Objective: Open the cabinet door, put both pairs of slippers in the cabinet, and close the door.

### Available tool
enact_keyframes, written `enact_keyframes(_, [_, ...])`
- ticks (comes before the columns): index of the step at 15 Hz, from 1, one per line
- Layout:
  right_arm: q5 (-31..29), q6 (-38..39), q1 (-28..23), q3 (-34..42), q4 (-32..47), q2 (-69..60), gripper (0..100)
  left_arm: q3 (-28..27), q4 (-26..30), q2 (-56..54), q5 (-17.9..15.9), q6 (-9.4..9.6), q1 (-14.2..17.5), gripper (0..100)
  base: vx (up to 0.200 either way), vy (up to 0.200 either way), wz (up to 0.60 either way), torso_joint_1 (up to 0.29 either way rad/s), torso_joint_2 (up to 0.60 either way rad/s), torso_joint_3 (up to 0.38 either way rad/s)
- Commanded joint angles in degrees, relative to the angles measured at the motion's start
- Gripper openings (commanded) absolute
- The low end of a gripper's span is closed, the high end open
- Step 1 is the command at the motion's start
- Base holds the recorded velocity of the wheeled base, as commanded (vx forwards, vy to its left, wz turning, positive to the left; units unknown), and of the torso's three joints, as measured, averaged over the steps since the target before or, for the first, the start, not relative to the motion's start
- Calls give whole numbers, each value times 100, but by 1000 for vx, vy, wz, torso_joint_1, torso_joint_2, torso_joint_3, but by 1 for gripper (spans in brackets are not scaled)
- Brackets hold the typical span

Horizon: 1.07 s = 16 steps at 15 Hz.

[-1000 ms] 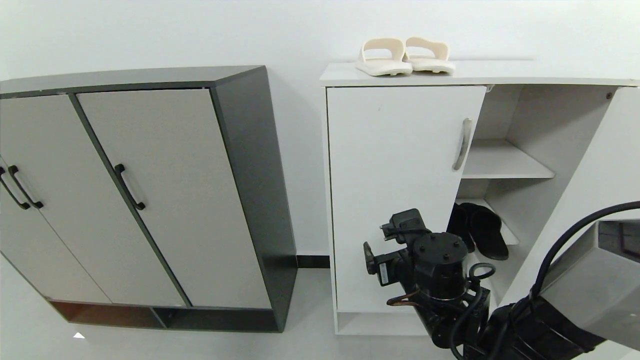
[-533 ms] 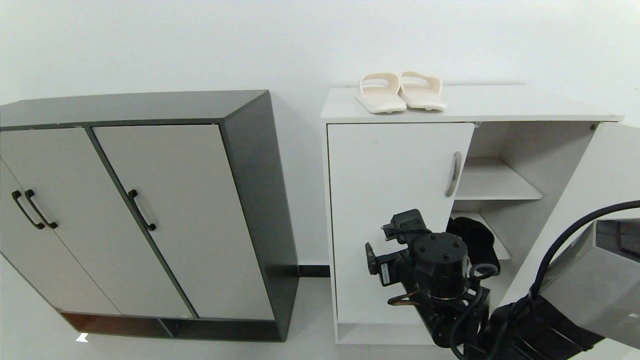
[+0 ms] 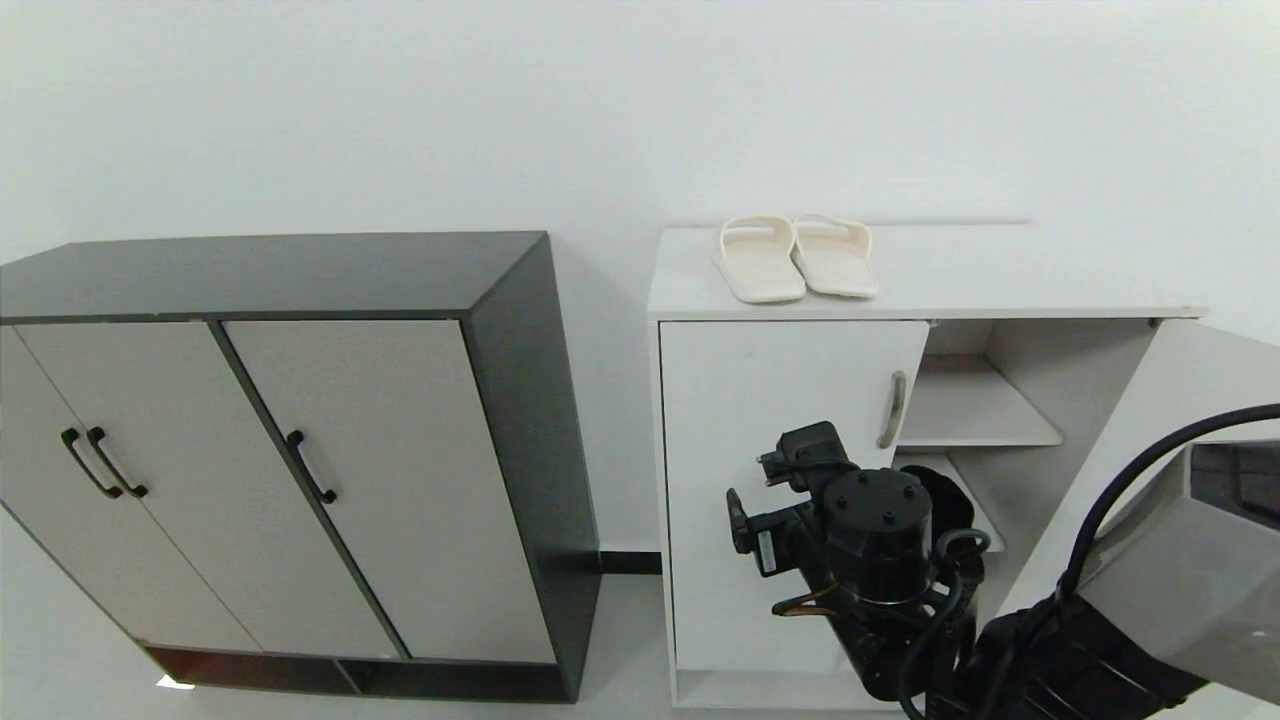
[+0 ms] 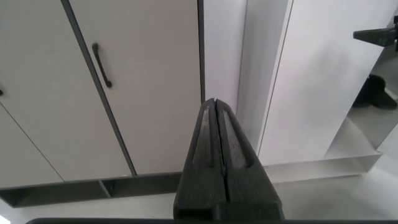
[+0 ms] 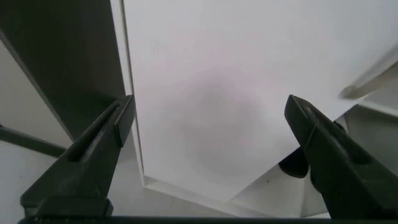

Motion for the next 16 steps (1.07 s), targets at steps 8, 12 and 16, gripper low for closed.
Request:
enact_keyframes(8, [-14, -30, 1, 7, -4, 8, 100, -6, 0, 7, 1, -31, 1, 0, 0, 0, 0, 206, -508, -310])
enact_keyframes(12, [3, -30, 1, 25, -21, 8, 100, 2, 0, 7, 1, -40, 1, 0, 0, 0, 0, 239, -557, -314])
enact_keyframes(16, [65, -311, -8, 16, -443, 43, 100, -6, 0, 7, 1, -40, 1, 0, 0, 0, 0, 195, -445, -251])
